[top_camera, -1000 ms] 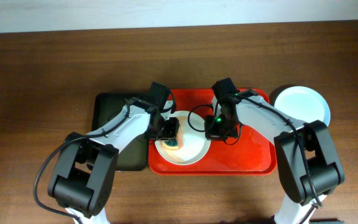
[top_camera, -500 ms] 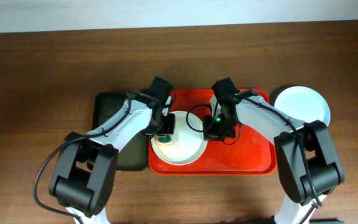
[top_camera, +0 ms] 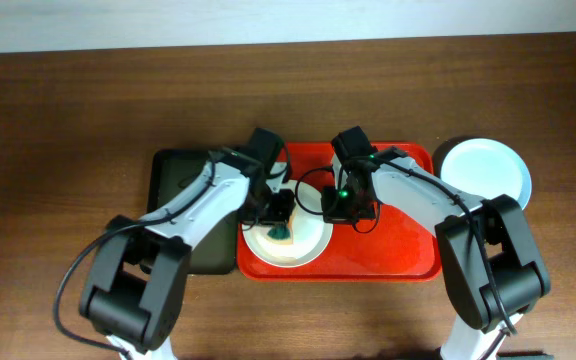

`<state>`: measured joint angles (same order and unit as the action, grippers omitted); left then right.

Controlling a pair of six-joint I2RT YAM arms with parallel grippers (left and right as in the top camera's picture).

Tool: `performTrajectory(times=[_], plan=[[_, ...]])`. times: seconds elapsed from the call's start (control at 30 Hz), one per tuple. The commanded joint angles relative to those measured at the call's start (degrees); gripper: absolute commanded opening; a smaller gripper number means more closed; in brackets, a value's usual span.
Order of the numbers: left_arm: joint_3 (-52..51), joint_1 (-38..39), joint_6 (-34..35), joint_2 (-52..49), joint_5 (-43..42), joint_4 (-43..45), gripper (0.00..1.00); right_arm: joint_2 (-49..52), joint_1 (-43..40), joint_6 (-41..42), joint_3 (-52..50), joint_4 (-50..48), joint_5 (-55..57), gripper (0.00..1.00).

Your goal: Clean dirty plates on tray and stack at the side

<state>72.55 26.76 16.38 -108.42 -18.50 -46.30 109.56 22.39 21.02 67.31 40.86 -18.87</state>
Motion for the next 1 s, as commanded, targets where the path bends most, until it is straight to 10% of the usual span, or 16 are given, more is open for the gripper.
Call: performTrajectory(times=[0.0, 0.33, 0.57, 0.97], plan=[[2.4, -2.0, -1.4, 4.9, 3.9, 0.1, 0.0, -0.4, 0.9, 0.5, -0.6, -0.4, 0.1, 0.04], [2.2, -1.6, -0.5, -5.7, 9.2, -1.1, 0.0, -0.4, 0.9, 0.5, -0.6, -0.4, 0.1, 0.05], [4.0, -2.6, -9.0, -4.7, -20.7, -5.3, 0.0, -0.4, 1.0, 0.5, -0.6, -0.4, 0.1, 0.04], [6.9, -14.3, -5.1, 7.1, 22.6, -17.6, 0.0, -0.4, 0.9, 0.5, -0.6, -0.2, 0.1, 0.05]])
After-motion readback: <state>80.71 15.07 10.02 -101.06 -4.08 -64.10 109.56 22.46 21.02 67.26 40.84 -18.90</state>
